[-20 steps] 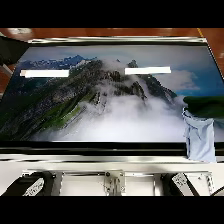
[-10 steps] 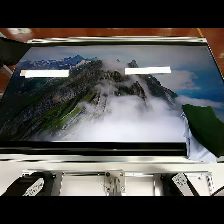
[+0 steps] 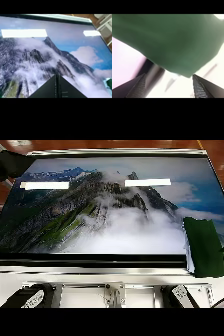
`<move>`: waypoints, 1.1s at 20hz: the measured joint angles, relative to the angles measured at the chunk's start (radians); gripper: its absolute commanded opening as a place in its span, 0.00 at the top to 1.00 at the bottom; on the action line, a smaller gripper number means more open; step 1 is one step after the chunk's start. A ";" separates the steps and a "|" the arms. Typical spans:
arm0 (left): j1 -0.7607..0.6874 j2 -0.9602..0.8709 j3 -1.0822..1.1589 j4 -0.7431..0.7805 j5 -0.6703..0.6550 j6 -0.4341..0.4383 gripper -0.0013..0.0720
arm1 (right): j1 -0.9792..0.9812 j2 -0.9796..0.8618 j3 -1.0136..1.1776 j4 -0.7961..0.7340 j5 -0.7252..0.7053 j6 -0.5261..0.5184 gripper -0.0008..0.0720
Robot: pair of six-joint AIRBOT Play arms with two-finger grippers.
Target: Fold the shirts.
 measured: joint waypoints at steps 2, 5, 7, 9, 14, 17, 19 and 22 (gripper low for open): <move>-0.016 -0.054 0.000 0.024 0.002 0.037 0.94 | 0.013 0.000 0.124 0.109 -0.042 -0.026 0.11; -0.114 -0.175 0.026 0.229 -0.026 0.011 0.93 | 0.142 -0.001 0.242 0.232 -0.126 -0.038 0.11; -0.205 -0.277 0.068 0.450 -0.099 -0.063 0.62 | 0.316 -0.015 0.275 0.203 -0.149 -0.021 0.11; -0.291 -0.386 0.122 0.629 -0.200 -0.119 0.38 | 0.522 -0.049 0.283 0.103 -0.158 0.008 0.04; -0.357 -0.536 0.176 0.599 -0.335 -0.164 0.37 | 0.837 -0.169 0.282 -0.038 -0.108 0.062 0.04; -0.337 -0.566 0.185 0.542 -0.363 -0.184 0.37 | 0.921 -0.203 0.282 -0.063 -0.086 0.073 0.04; -0.328 -0.574 0.187 0.519 -0.377 -0.188 0.37 | 0.948 -0.210 0.283 -0.074 -0.078 0.077 0.04; -0.322 -0.579 0.190 0.505 -0.396 -0.192 0.37 | 0.966 -0.214 0.283 -0.082 -0.072 0.079 0.04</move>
